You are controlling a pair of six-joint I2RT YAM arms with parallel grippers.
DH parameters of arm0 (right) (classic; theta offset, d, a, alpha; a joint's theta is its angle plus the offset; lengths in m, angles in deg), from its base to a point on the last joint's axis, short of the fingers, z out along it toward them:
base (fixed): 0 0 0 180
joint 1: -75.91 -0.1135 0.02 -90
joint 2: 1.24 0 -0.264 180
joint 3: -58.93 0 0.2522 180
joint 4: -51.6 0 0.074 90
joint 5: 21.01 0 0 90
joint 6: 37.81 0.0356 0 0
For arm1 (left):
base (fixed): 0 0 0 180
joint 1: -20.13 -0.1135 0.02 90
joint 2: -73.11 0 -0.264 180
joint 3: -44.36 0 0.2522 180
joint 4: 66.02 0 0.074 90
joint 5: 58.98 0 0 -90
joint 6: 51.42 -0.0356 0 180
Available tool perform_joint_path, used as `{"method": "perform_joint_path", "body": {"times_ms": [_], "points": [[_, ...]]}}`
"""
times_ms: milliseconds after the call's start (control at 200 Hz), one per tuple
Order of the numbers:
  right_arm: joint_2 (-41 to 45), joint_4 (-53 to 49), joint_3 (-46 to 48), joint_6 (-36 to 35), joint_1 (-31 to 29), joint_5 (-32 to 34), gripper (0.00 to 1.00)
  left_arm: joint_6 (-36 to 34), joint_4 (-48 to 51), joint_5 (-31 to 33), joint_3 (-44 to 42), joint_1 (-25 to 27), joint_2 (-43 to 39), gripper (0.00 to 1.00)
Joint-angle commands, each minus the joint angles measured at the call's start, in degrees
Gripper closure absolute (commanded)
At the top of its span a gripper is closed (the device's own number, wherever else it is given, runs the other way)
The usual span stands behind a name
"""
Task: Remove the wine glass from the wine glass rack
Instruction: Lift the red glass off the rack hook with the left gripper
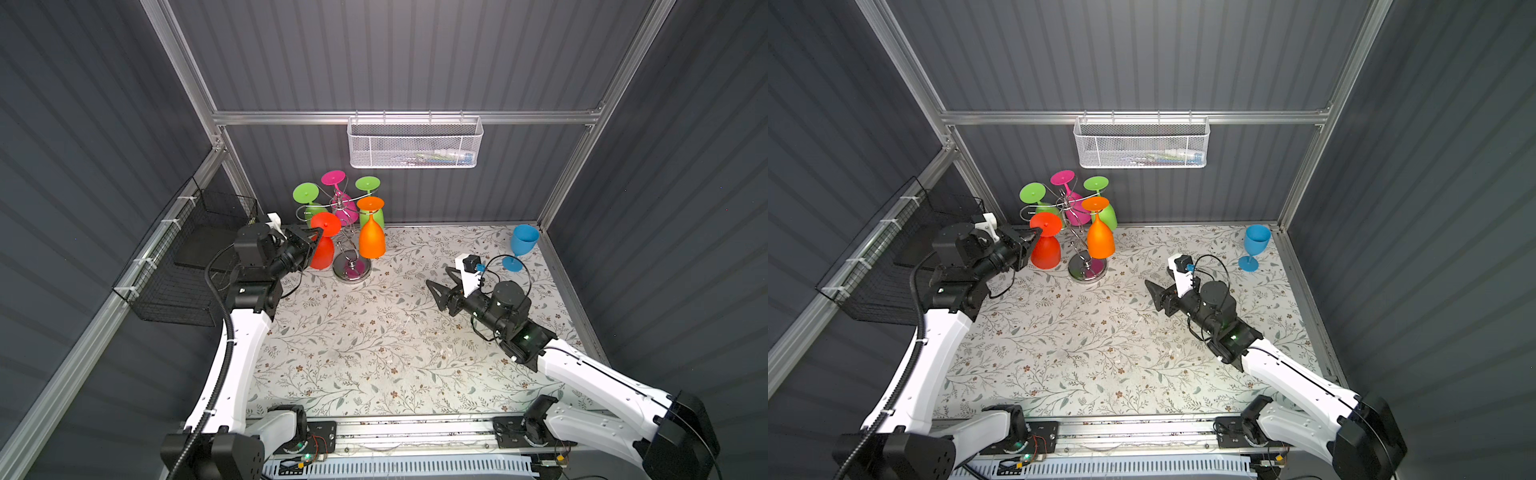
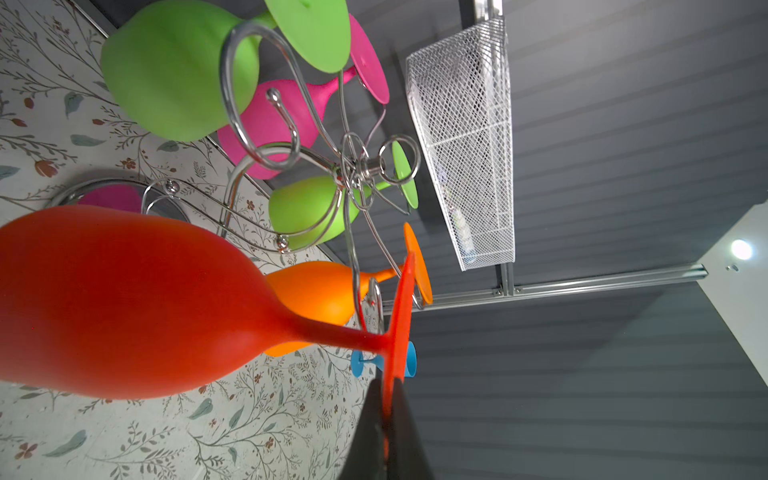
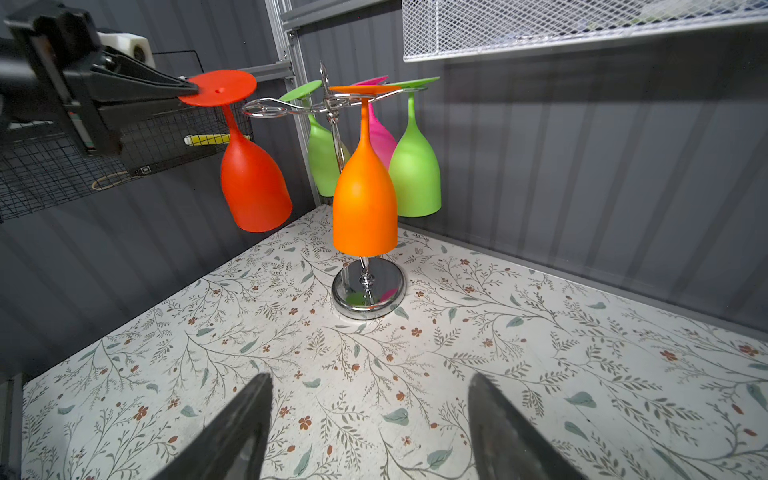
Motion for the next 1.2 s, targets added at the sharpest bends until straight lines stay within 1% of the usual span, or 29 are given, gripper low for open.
{"method": "perform_joint_path", "body": {"times_ms": [0,80,245,370,465,585,650,720,801,901,1046,1141,1196], "points": [[-1.3,-2.6,-3.4,1.9,-0.2,1.8,0.24,-1.6,1.6,-3.6,-2.3,-0.4,-5.0,1.0],[-1.9,-5.5,-5.1,2.6,-0.3,3.5,0.24,-2.2,2.9,-5.1,-4.2,-0.4,-8.5,1.0],[-1.2,-13.6,-8.8,5.5,-0.1,6.9,0.24,-4.4,5.5,-11.4,-8.5,-0.4,-14.9,1.0],[0.5,-20.1,-10.4,10.9,-0.1,9.7,0.23,-9.8,10.1,-16.5,-11.2,-0.3,-18.2,1.0],[2.0,-26.0,-12.1,13.6,0.0,12.3,0.22,-12.9,11.2,-19.6,-14.6,-0.2,-20.4,1.0],[3.8,-34.0,-14.5,16.7,0.9,14.5,0.2,-14.3,9.6,-19.3,-19.9,0.4,-23.8,1.0],[4.6,-36.9,-15.0,18.2,2.1,13.8,0.2,-13.7,7.2,-18.4,-22.8,1.3,-25.2,1.0],[4.8,-39.6,-15.4,19.7,3.5,12.9,0.2,-13.2,4.4,-16.9,-25.6,3.5,-26.4,1.0],[4.6,-42.7,-16.1,20.9,5.1,11.9,0.2,-14.0,2.5,-13.5,-27.2,8.5,-26.1,1.0],[4.1,-46.6,-16.9,22.1,7.5,10.5,0.21,-15.9,0.2,-7.6,-28.1,17.2,-22.3,1.0],[4.9,-50.0,-17.0,24.1,11.1,8.7,0.21,-20.4,-3.2,3.3,-26.5,32.2,-14.5,1.0],[5.6,-51.4,-16.4,25.1,14.3,5.7,0.21,-24.5,-4.5,11.4,-23.6,42.0,-8.4,1.0],[5.8,-52.9,-16.5,25.5,15.5,5.0,0.22,-27.3,-4.7,15.7,-21.6,47.2,-4.7,1.0]]}}
